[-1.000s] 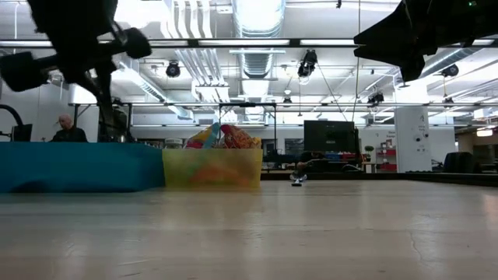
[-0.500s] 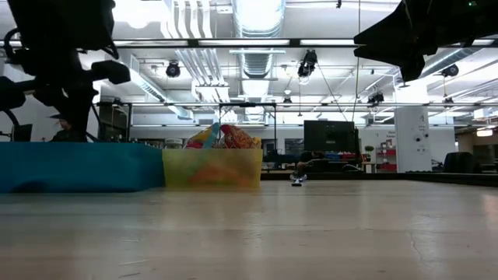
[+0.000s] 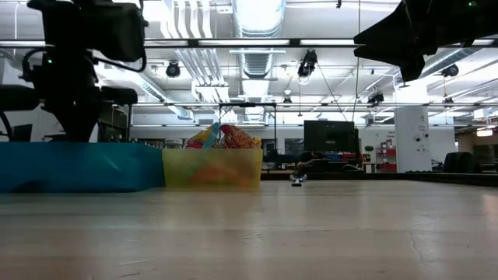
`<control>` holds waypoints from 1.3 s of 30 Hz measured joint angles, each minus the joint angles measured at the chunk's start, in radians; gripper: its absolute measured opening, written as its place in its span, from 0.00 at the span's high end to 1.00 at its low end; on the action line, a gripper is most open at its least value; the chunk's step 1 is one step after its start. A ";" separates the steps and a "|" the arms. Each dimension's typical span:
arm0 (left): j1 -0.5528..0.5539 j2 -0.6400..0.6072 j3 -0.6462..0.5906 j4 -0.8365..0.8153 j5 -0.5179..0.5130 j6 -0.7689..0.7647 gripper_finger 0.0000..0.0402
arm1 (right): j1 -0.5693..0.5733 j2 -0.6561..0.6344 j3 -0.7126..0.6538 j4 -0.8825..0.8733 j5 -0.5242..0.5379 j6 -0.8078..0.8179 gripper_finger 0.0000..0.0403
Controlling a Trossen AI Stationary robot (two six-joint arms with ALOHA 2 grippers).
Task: Pick & Place Food Item
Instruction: Put the black spoon into the blue bin, then put the blue spoon into the blue bin
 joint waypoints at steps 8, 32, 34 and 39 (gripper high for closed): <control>0.091 0.000 -0.075 0.141 0.090 0.118 0.99 | 0.000 0.000 0.000 0.000 0.000 0.000 0.66; 0.113 0.000 -0.075 0.170 0.091 0.204 0.45 | 0.000 0.000 0.000 0.000 0.000 0.000 0.66; 0.113 0.000 -0.075 0.170 0.089 0.204 0.44 | 0.000 0.000 0.000 0.000 0.000 0.000 0.66; 0.113 -0.002 -0.068 0.170 0.089 0.228 0.44 | 0.000 0.000 0.000 0.000 0.000 0.000 0.66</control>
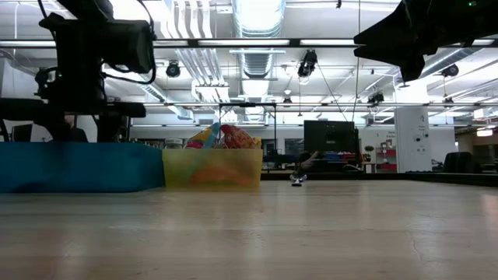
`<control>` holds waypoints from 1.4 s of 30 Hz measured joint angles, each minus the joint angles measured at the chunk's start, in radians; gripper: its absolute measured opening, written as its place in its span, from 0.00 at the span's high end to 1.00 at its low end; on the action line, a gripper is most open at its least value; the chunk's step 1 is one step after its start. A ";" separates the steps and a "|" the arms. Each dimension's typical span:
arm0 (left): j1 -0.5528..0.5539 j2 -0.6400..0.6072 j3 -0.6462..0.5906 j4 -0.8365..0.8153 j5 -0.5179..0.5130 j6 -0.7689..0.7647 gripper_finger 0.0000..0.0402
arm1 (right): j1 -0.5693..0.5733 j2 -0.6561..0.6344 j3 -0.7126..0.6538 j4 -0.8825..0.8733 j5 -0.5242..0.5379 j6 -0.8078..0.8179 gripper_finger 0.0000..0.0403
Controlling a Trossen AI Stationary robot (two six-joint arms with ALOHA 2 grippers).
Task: Pick & Place Food Item
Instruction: Put the blue spoon into the blue bin
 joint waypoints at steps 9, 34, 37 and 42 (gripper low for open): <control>-0.006 -0.027 0.131 -0.027 -0.264 0.336 0.44 | 0.000 0.000 0.000 0.000 0.000 0.000 0.66; -0.043 -0.032 0.176 0.897 -0.231 2.369 0.44 | 0.000 0.000 0.000 0.000 0.000 0.000 0.66; -0.049 -0.039 0.171 0.962 -0.156 2.487 0.44 | 0.000 0.000 0.000 0.000 0.000 0.000 0.66; -0.045 -0.090 0.140 1.090 0.029 2.658 0.44 | 0.000 0.000 0.000 0.000 0.000 0.000 0.66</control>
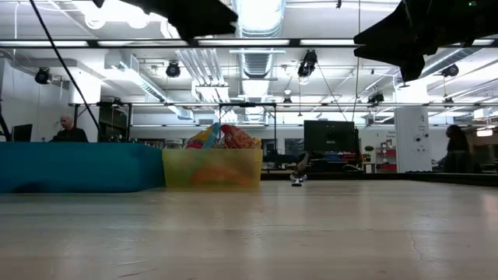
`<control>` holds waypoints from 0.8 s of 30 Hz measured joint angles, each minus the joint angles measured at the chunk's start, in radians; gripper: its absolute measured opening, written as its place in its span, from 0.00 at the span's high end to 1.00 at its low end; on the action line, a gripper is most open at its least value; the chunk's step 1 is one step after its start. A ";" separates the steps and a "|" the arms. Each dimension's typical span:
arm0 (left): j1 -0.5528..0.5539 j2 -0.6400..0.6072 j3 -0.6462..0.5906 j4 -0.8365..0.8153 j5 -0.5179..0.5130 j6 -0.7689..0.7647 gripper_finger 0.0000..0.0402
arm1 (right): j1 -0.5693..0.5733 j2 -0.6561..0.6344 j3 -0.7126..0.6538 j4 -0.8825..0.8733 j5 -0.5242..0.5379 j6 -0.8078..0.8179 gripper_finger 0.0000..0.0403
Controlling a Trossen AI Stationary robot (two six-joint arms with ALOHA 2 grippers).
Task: Pick & Place Food Item
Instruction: Put the blue spoon into the blue bin
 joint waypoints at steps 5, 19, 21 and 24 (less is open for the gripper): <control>0.007 -0.085 -0.059 0.047 0.107 0.103 0.44 | 0.000 0.000 0.000 -0.001 0.000 0.000 0.66; 0.008 -0.226 -0.262 0.150 0.144 0.023 0.44 | 0.000 0.000 0.000 0.000 0.000 0.000 0.66; 0.008 -0.226 -0.280 0.151 0.142 0.015 0.44 | 0.000 0.000 0.000 0.000 0.000 0.000 0.66; 0.008 -0.226 -0.296 0.153 0.128 -0.006 0.44 | 0.000 0.000 0.000 0.000 0.000 0.000 0.66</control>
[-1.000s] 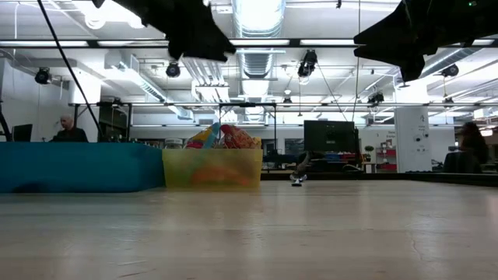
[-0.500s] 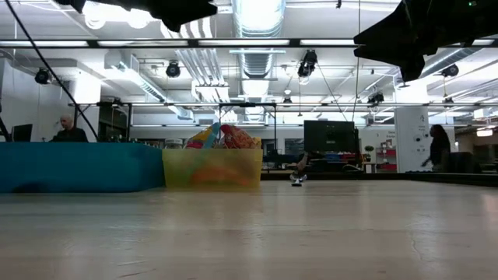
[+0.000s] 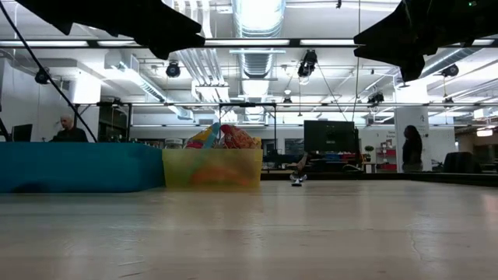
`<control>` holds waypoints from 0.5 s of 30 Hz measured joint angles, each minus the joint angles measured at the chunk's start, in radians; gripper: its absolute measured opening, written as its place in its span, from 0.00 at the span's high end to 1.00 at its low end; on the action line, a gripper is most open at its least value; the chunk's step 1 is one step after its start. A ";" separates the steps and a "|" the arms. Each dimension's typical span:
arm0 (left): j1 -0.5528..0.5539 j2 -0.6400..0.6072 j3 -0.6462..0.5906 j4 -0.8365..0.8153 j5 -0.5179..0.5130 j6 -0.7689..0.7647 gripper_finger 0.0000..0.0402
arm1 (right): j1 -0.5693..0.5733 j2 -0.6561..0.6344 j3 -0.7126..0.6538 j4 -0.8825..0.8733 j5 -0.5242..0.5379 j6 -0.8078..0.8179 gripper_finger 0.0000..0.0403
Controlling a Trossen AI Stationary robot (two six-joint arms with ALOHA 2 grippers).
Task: Pick & Place Food Item
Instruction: Put the blue spoon into the blue bin
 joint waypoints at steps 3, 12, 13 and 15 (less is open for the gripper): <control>0.000 0.000 -0.002 -0.002 0.000 0.000 0.44 | 0.000 0.000 0.000 0.000 0.000 0.000 0.66; 0.000 0.000 -0.003 -0.007 0.000 -0.074 0.44 | 0.000 0.000 0.000 0.000 0.000 0.000 0.66; 0.000 0.000 -0.003 -0.007 0.000 -0.077 0.44 | 0.000 0.000 0.000 0.000 0.000 0.000 0.66; 0.000 0.000 -0.003 -0.007 0.000 -0.078 0.44 | 0.000 0.000 0.000 0.000 0.000 0.000 0.66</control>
